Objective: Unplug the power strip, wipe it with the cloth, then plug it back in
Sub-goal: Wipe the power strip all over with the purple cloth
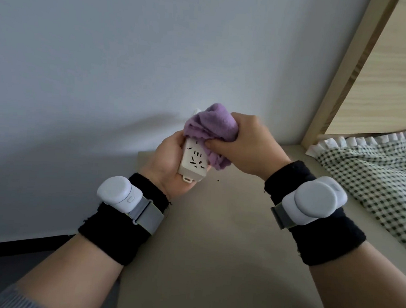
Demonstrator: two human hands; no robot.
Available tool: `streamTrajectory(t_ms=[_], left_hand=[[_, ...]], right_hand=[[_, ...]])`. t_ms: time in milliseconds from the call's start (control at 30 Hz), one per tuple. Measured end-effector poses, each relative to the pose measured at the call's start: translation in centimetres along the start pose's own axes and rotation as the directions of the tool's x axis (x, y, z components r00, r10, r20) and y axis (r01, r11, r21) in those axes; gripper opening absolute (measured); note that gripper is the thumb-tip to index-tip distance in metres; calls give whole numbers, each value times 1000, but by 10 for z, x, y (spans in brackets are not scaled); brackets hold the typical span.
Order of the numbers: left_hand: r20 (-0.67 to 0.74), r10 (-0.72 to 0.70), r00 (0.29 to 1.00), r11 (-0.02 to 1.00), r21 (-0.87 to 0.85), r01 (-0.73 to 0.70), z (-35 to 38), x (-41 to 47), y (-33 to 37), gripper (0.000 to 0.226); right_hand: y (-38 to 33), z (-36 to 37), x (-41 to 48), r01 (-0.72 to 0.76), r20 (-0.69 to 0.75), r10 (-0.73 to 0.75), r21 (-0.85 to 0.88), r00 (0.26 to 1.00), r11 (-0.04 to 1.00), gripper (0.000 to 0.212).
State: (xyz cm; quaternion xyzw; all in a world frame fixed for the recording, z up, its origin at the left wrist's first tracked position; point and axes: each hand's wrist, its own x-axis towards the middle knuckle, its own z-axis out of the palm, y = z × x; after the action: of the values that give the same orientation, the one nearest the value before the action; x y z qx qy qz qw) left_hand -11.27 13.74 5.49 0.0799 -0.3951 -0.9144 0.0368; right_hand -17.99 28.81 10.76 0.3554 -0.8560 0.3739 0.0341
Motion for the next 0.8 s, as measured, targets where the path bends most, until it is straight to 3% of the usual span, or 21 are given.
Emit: streamTrajectory(t_ms=[67, 200, 367, 500, 567, 667, 800], left_hand=[[-3, 10, 1000, 1000, -22, -10, 0, 1, 0, 37], [11, 9, 1000, 999, 36, -9, 0, -2, 1, 34], [0, 4, 1000, 1000, 7, -4, 0, -1, 2, 33], [14, -7, 1000, 999, 39, 6, 0, -3, 3, 35], [7, -4, 1000, 1000, 31, 3, 1, -4, 3, 34], [1, -16, 1000, 999, -47, 16, 4, -4, 1, 33], [-4, -11, 1000, 995, -101, 10, 4, -5, 2, 40]], right_hand=[[-1, 1, 0, -30, -43, 30, 0, 999, 1000, 30], [1, -7, -3, -66, 171, 51, 87, 984, 994, 24], [1, -3, -2, -51, 10, 51, 10, 999, 999, 29], [2, -9, -4, -57, 182, 41, 83, 982, 995, 23], [2, -4, -2, -37, 124, 32, 40, 992, 999, 26], [8, 0, 2, -49, -103, 46, -31, 994, 998, 24], [20, -12, 8, -119, -113, 170, 362, 979, 925, 17]])
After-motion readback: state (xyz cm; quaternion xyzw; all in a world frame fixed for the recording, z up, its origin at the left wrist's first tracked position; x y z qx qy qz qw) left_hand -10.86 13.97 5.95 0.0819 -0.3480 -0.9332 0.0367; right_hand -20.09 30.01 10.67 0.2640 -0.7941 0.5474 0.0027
